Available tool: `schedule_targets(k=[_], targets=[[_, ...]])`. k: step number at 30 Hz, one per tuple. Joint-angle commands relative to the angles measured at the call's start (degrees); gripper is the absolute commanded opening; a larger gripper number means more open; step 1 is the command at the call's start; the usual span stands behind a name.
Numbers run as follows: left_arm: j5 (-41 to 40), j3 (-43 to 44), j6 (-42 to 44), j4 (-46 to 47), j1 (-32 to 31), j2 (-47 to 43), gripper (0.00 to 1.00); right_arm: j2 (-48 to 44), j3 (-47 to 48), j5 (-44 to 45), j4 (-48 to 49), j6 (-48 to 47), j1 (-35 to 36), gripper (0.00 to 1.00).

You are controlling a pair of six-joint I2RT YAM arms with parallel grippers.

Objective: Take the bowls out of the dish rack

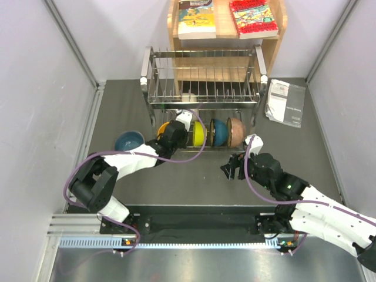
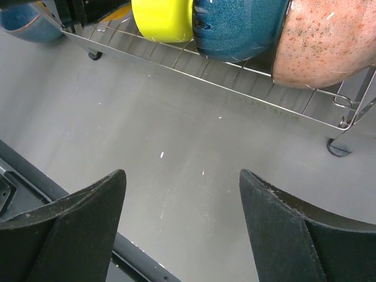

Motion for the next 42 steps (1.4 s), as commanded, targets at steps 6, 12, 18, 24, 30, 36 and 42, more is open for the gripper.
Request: schedule_targets(k=[6, 12, 18, 24, 30, 36, 42], targets=[[0.0, 0.6, -0.7, -1.2, 0.6, -1.8, 0.01, -0.4, 0.3, 1.3, 2.1, 0.7, 0.1, 0.78], [2.9, -0.5, -1.0, -0.9, -0.1, -5.5, 0.0, -0.6, 1.1, 1.9, 1.7, 0.7, 0.0, 0.78], [4.4, -3.0, -2.5, -1.2, -2.1, -12.0, 0.0, -0.8, 1.9, 2.0, 1.6, 0.8, -0.1, 0.78], [7.6, -4.6, -3.7, -2.3, -2.3, -18.1, 0.0, -1.8, 2.2, 2.4, 1.4, 1.0, -0.2, 0.78], [12.4, -3.5, -4.8, -6.4, -3.1, -21.9, 0.0, -3.2, 2.3, 2.8, 1.0, 1.6, -0.1, 0.78], [14.5, -4.5, -5.7, -14.5, -3.8, -27.1, 0.0, -3.9, 2.4, 3.1, 0.6, 1.6, -0.1, 0.78], [6.3, -7.5, -11.7, -22.2, -4.5, -35.5, 0.0, -3.1, 2.2, 3.1, 1.3, 1.6, -0.1, 0.78]])
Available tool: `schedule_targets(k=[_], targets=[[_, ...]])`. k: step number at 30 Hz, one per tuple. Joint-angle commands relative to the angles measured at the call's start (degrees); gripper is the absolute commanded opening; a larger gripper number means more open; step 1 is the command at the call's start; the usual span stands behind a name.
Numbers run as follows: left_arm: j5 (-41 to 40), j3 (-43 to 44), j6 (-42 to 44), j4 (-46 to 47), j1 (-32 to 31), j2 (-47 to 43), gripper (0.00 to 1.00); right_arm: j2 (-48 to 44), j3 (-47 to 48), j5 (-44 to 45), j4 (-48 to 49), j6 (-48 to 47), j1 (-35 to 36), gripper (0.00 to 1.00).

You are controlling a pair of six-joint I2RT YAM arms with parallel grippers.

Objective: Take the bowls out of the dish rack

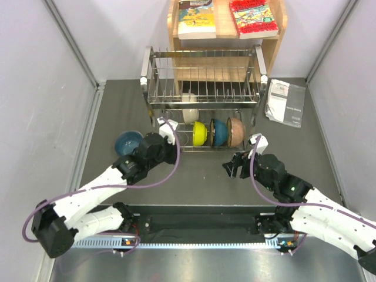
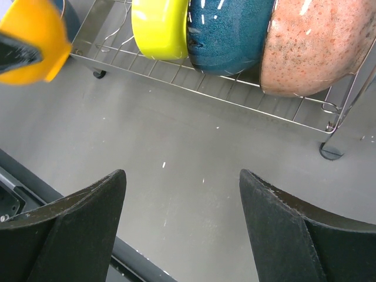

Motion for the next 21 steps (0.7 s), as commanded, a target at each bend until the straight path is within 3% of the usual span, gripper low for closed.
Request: schedule_targets(k=[1, 8, 14, 21], targets=[[-9.9, -1.4, -5.8, -7.7, -0.5, -7.5, 0.0, 0.1, 2.1, 0.9, 2.2, 0.4, 0.0, 0.78], [-28.9, -1.5, -14.4, -19.2, -0.6, -13.4, 0.0, 2.6, 2.8, -0.4, 3.6, 0.1, -0.1, 0.78], [-44.6, -0.8, -14.8, -18.4, -0.4, -13.6, 0.0, 3.0, 3.0, -0.9, 4.2, -0.5, 0.0, 0.78], [-49.0, 2.9, -12.6, -13.9, 2.2, -4.4, 0.0, 2.9, 4.4, -0.5, 2.3, -1.8, -0.1, 0.78]])
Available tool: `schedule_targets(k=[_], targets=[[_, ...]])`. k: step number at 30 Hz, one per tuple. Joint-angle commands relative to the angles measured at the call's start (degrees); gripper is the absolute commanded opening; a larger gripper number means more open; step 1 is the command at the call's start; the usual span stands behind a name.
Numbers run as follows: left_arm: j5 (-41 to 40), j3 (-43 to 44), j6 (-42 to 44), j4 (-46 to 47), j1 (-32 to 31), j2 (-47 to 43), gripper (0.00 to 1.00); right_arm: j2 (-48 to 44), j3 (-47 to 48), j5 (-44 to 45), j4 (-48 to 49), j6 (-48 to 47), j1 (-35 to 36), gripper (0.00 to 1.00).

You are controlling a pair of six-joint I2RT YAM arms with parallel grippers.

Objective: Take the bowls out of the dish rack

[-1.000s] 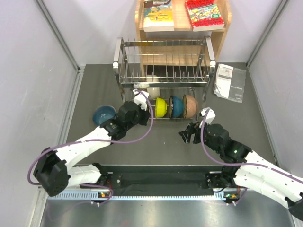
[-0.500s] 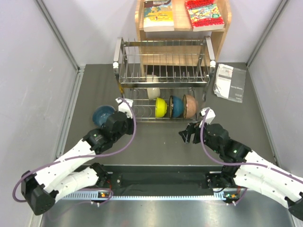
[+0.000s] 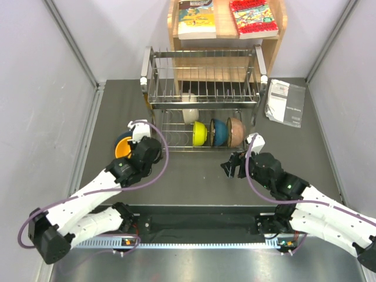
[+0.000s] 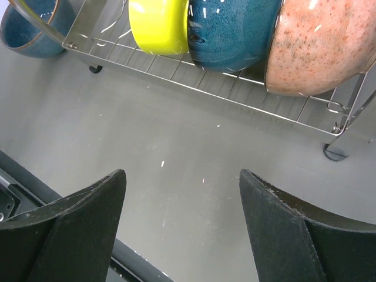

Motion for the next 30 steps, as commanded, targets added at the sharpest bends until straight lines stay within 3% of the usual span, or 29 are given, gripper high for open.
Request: schedule_targets(k=[1, 7, 10, 15, 30], targets=[[-5.1, 2.1, 1.6, 8.1, 3.0, 2.2, 0.0, -0.5, 4.5, 0.3, 0.6, -1.8, -0.1, 0.78], [7.7, 0.4, 5.9, 15.6, 22.0, 3.2, 0.0, -0.9, 5.6, 0.0, -2.0, -3.0, -0.2, 0.78], [14.0, 1.6, 5.7, 17.8, 26.1, 6.4, 0.0, -0.6, 5.5, 0.0, -1.7, -3.3, -0.3, 0.78], [15.9, 5.0, 6.9, 18.5, 26.4, 16.3, 0.0, 1.6, 6.1, -0.5, -1.0, -3.1, -0.3, 0.78], [19.6, 3.7, 6.5, 22.9, 27.2, 25.0, 0.0, 1.0, 4.1, -0.1, -0.5, -2.5, -0.5, 0.78]])
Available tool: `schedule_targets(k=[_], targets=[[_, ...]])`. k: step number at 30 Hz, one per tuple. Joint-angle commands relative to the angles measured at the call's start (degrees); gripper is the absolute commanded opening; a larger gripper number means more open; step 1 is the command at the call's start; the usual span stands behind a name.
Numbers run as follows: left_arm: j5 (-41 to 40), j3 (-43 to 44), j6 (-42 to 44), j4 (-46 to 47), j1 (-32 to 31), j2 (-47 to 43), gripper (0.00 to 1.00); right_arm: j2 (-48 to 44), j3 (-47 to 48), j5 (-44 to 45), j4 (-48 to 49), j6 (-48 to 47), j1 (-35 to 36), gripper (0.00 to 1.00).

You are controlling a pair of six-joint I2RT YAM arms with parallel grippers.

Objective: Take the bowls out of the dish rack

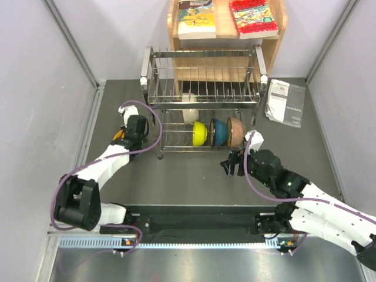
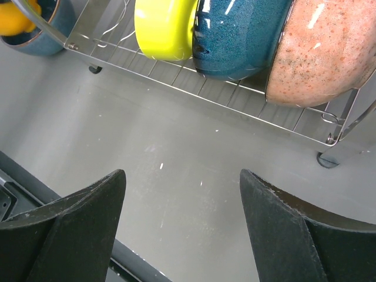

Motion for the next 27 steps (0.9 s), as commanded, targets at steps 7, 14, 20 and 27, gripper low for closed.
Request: schedule_targets(k=[7, 14, 20, 27], targets=[[-1.5, 0.8, -0.3, 4.3, 0.4, 4.8, 0.07, -1.5, 0.0, 0.0, 1.4, -0.1, -0.6, 0.78], [-1.6, 1.0, -0.8, 4.2, 0.4, 6.6, 0.23, -1.6, -0.2, 0.0, 1.3, 0.0, -0.7, 0.78], [-2.1, 1.0, -2.1, 4.1, 0.4, 6.6, 0.44, -1.7, -0.7, 0.0, 1.5, 0.2, -0.7, 0.78], [-1.9, 0.8, -2.5, 3.9, 0.4, 1.9, 0.44, -1.2, -1.0, -0.3, 1.9, 0.5, -0.9, 0.78]])
